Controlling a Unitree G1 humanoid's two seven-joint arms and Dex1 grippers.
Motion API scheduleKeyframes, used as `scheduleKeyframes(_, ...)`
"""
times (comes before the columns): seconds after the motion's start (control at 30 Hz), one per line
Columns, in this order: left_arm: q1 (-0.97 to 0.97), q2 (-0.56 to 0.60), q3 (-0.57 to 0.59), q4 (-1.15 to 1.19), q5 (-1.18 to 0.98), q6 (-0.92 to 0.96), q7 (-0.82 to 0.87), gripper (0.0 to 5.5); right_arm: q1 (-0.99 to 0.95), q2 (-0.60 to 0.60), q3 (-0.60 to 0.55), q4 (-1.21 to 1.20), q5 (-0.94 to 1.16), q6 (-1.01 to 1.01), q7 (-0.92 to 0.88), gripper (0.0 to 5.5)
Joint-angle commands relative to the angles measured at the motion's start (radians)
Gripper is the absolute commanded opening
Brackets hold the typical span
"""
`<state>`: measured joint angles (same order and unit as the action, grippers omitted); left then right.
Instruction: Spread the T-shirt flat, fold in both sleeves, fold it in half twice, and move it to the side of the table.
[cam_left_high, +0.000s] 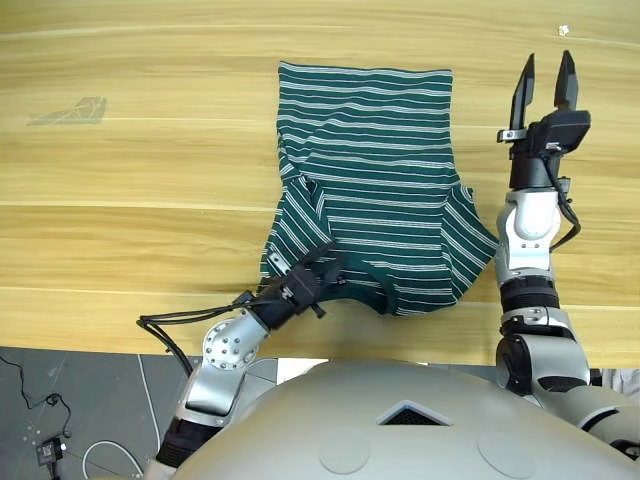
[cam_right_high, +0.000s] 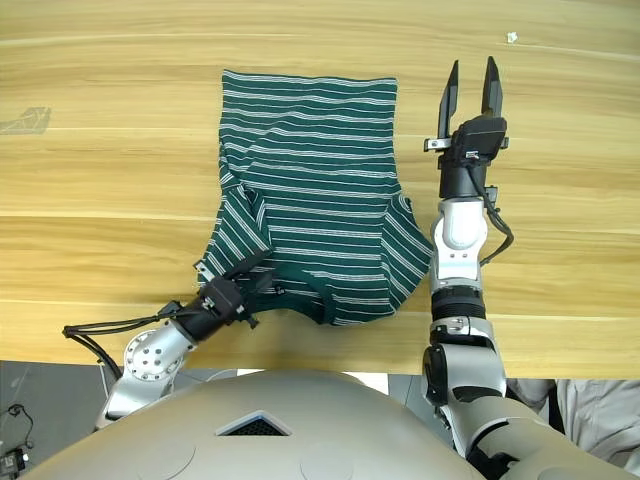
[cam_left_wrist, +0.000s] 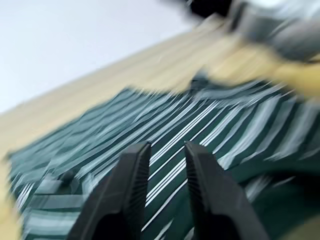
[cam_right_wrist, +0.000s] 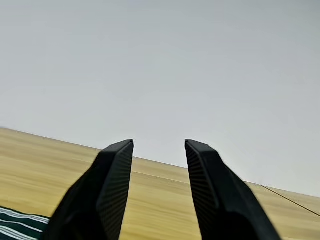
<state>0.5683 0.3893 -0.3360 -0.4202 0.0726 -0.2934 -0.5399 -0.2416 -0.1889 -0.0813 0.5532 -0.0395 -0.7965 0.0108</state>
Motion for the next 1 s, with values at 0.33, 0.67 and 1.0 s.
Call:
scheduleKeyframes(0.33, -0.124, -0.114, 0.387, 0.086, -0.254, 0.131, 0.288, 1.62, 0.441, -0.317, -0.073, -0.487, 0.706, 0.680, 0.700, 1.93)
scheduleKeyframes(0.67, -0.068, -0.180, 0.493, 0.139, -0.234, 0.145, 0.371, 1.62, 0.591, -0.534, -0.011, -0.381, 0.582, 1.001, 0.982, 1.93)
scheduleKeyframes(1.0, -0.064, -0.206, 0.466, 0.205, -0.168, 0.119, 0.371, 1.66, 0.624, -0.519, 0.008, -0.424, 0.554, 1.025, 1.039, 1.39)
